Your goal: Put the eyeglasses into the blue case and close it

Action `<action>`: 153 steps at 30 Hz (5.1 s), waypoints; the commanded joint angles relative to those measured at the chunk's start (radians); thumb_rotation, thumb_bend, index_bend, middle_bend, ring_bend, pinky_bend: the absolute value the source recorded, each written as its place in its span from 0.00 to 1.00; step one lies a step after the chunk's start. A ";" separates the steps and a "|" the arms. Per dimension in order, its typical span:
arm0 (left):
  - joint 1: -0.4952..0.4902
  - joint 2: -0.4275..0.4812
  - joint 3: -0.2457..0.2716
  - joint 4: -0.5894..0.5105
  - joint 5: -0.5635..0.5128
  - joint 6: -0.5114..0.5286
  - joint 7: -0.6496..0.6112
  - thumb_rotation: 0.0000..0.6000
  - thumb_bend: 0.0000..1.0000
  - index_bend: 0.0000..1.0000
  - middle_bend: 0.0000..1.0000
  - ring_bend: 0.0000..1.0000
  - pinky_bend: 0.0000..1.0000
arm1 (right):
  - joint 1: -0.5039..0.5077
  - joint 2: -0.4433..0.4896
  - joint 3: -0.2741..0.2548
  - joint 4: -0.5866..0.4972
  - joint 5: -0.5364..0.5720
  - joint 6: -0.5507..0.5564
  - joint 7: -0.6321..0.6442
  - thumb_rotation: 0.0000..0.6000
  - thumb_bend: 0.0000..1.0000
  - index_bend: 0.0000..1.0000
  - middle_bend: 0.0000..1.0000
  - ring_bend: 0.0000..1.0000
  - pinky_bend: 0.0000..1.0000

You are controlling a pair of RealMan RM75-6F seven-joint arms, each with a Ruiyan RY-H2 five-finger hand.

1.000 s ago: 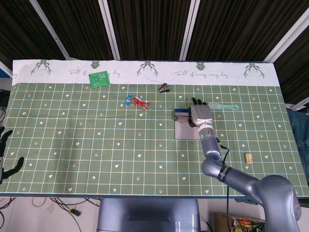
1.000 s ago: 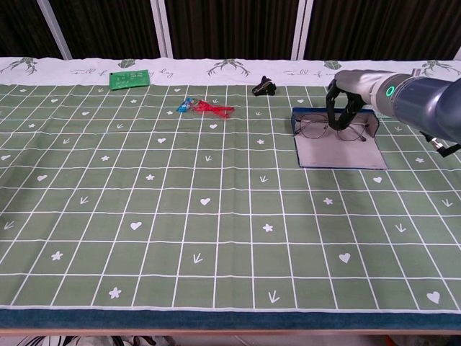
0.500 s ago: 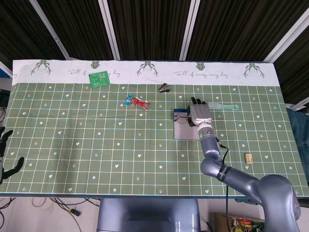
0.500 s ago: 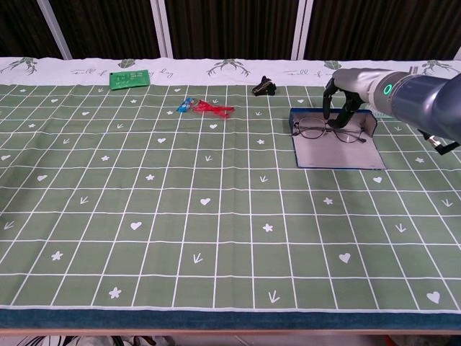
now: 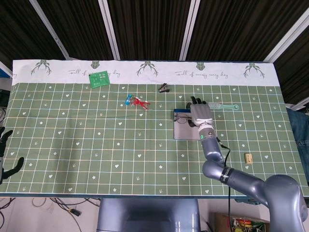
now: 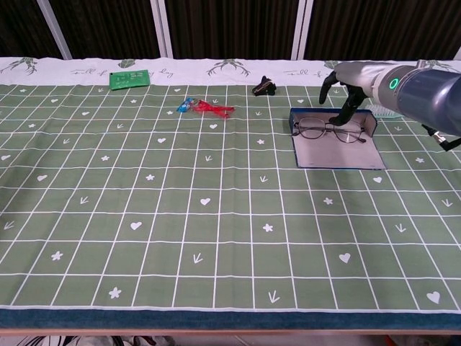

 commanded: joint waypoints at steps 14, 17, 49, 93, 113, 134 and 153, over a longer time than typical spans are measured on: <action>0.002 -0.006 0.004 -0.001 0.010 0.008 0.010 1.00 0.32 0.09 0.00 0.00 0.00 | -0.166 0.160 -0.127 -0.389 -0.181 0.234 -0.002 1.00 0.36 0.18 0.43 0.47 0.52; 0.003 -0.006 0.006 -0.002 0.013 0.010 0.008 1.00 0.32 0.09 0.00 0.00 0.00 | -0.166 0.169 -0.132 -0.410 -0.157 0.227 -0.029 1.00 0.37 0.18 0.52 0.56 0.56; 0.002 0.000 0.004 -0.003 0.007 0.001 0.003 1.00 0.32 0.09 0.00 0.00 0.00 | -0.059 0.053 -0.105 -0.233 0.073 0.137 -0.200 1.00 0.56 0.18 0.62 0.68 0.63; 0.001 0.004 0.004 -0.004 0.005 0.000 0.001 1.00 0.32 0.09 0.00 0.00 0.00 | -0.010 0.000 -0.074 -0.114 0.176 0.104 -0.254 1.00 0.56 0.18 0.63 0.68 0.63; 0.000 0.008 0.006 -0.007 0.001 -0.008 -0.002 1.00 0.32 0.09 0.00 0.00 0.00 | -0.004 -0.018 -0.064 -0.087 0.163 0.103 -0.238 1.00 0.56 0.18 0.63 0.69 0.63; 0.000 0.009 0.009 -0.016 -0.003 -0.014 0.002 1.00 0.32 0.09 0.00 0.00 0.00 | -0.129 0.076 -0.129 -0.335 -0.111 0.270 -0.092 1.00 0.26 0.15 0.32 0.34 0.27; 0.000 0.011 0.009 -0.020 -0.007 -0.018 0.004 1.00 0.32 0.09 0.00 0.00 0.00 | -0.206 -0.019 -0.175 -0.175 -0.325 0.282 0.052 1.00 0.25 0.18 0.31 0.33 0.27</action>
